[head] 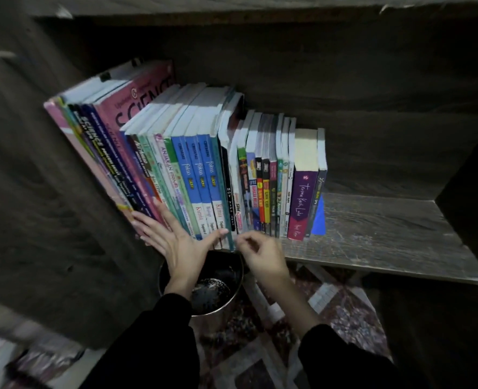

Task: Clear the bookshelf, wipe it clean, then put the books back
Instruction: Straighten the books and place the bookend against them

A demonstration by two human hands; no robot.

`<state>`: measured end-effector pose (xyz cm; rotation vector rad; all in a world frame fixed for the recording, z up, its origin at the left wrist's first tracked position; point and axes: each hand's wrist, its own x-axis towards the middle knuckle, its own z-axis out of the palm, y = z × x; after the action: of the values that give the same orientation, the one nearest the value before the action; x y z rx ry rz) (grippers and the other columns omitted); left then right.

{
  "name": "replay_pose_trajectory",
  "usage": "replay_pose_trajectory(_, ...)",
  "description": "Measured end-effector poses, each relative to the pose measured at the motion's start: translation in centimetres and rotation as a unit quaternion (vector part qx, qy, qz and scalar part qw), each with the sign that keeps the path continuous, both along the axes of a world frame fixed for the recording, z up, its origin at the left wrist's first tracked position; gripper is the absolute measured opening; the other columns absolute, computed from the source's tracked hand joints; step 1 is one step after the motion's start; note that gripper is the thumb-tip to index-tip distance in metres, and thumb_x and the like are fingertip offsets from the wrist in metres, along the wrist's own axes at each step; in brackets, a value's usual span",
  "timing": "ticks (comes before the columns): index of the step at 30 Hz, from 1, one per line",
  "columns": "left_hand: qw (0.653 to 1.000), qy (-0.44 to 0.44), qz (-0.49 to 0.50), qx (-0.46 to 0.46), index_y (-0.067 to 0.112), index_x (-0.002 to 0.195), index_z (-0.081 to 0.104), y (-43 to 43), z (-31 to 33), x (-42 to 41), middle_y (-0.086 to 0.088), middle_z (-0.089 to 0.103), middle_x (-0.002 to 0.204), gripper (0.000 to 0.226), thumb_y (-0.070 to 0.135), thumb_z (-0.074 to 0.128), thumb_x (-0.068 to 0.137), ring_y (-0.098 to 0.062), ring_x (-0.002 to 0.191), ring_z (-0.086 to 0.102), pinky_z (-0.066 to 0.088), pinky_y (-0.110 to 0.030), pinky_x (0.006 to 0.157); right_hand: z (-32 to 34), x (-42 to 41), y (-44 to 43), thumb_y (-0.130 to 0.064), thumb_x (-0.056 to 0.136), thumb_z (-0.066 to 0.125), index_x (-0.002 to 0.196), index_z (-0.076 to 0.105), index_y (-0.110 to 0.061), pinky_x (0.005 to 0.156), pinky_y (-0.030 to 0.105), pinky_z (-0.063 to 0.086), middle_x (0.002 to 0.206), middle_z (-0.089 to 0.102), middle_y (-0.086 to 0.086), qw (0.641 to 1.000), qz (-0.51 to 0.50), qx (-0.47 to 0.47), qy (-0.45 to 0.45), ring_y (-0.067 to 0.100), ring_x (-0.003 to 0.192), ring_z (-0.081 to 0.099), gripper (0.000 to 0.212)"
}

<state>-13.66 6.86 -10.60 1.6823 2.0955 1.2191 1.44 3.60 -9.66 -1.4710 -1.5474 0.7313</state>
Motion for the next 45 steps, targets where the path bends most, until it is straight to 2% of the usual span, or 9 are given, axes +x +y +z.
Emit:
replay_pose_trajectory(3,1.000,-0.015,-0.017,-0.014,0.014,0.144,-0.028,0.7,0.2,0.0,-0.044,-0.030,0.140,0.146,0.103,0.030,0.043,-0.054,0.133,-0.028,-0.013,-0.063,0.109,0.1,-0.6,0.9,-0.019,0.097,0.054,0.106,0.071,-0.007,0.080,0.028,0.038,0.102,0.070,0.008,0.992,0.063,0.030,-0.101,0.021,0.095,0.060,0.023)
replay_pose_trajectory(13,0.999,-0.038,-0.011,0.023,0.031,0.142,-0.033,0.2,0.2,-0.3,-0.030,-0.034,0.146,0.128,0.093,0.041,0.058,-0.036,0.137,-0.034,-0.020,-0.048,0.109,-0.4,-1.4,2.4,-0.022,0.098,0.051,0.094,0.068,-0.010,0.073,0.034,0.044,0.089,0.065,0.004,0.987,0.044,0.057,-0.145,0.019,0.083,0.057,0.021)
replay_pose_trajectory(19,0.965,-0.253,0.031,0.053,0.015,0.147,-0.022,0.7,3.1,-0.8,-0.020,-0.036,0.149,0.137,0.102,0.022,0.051,-0.031,0.141,-0.029,-0.013,-0.048,0.113,-0.4,-1.6,2.7,-0.029,0.097,0.053,0.084,0.064,-0.011,0.071,0.036,0.046,0.081,0.063,0.001,0.987,0.036,0.051,-0.150,0.018,0.078,0.057,0.025)
replay_pose_trajectory(32,0.971,-0.223,0.057,0.064,0.014,0.149,-0.018,0.8,2.7,-1.0,-0.023,-0.027,0.153,0.134,0.100,0.022,0.054,-0.034,0.144,-0.021,-0.006,-0.050,0.115,1.0,0.4,0.6,-0.019,0.093,0.058,0.090,0.062,-0.019,0.073,0.029,0.042,0.088,0.061,-0.007,0.993,0.007,0.061,-0.102,0.012,0.086,0.054,0.005)
replay_pose_trajectory(34,0.972,-0.208,0.057,0.096,0.015,0.151,-0.011,-0.1,3.1,-0.3,-0.021,-0.021,0.156,0.118,0.089,0.031,0.070,-0.032,0.146,-0.014,-0.004,-0.049,0.116,1.9,1.5,-0.4,-0.010,0.091,0.059,0.090,0.064,-0.014,0.072,0.029,0.044,0.086,0.061,-0.007,0.988,-0.058,0.114,-0.086,0.014,0.083,0.056,0.005)
replay_pose_trajectory(37,0.967,-0.087,0.075,0.229,0.010,0.151,0.017,-2.0,4.4,1.9,-0.019,0.005,0.156,0.071,0.039,0.052,0.096,-0.031,0.143,0.008,0.004,-0.039,0.118,2.7,2.7,-1.7,-0.005,0.088,0.062,0.090,0.064,-0.011,0.071,0.021,0.042,0.084,0.061,-0.004,0.976,-0.136,0.153,-0.071,0.015,0.080,0.056,0.007)
replay_pose_trajectory(40,0.938,0.016,-0.062,0.341,0.010,0.130,0.045,-3.5,5.6,5.4,-0.011,0.038,0.130,0.037,0.010,0.050,0.093,-0.017,0.120,0.038,0.023,-0.017,0.107,2.4,3.0,-1.7,-0.005,0.089,0.059,0.098,0.065,-0.015,0.063,0.005,0.037,0.083,0.063,-0.003,0.986,-0.158,0.002,0.044,0.013,0.076,0.058,0.015)
replay_pose_trajectory(42,0.948,0.006,-0.177,0.266,0.007,0.124,0.052,-4.4,6.1,7.5,-0.010,0.052,0.120,0.029,0.007,0.046,0.095,-0.013,0.108,0.050,0.035,-0.012,0.098,1.9,2.7,-1.3,-0.004,0.092,0.055,0.120,0.060,-0.011,0.080,0.011,0.042,0.106,0.066,0.004,0.977,-0.130,-0.110,0.127,0.013,0.090,0.058,0.030)
replay_pose_trajectory(45,0.978,-0.078,-0.194,0.025,0.015,0.142,0.040,-4.8,5.6,9.3,-0.001,0.048,0.141,0.045,0.008,0.042,0.098,-0.013,0.119,0.052,0.040,-0.020,0.100,1.2,1.8,-0.8,-0.008,0.093,0.054,0.133,0.050,-0.010,0.099,0.031,0.043,0.127,0.059,0.008,0.964,-0.132,-0.144,0.179,0.018,0.111,0.055,0.041)
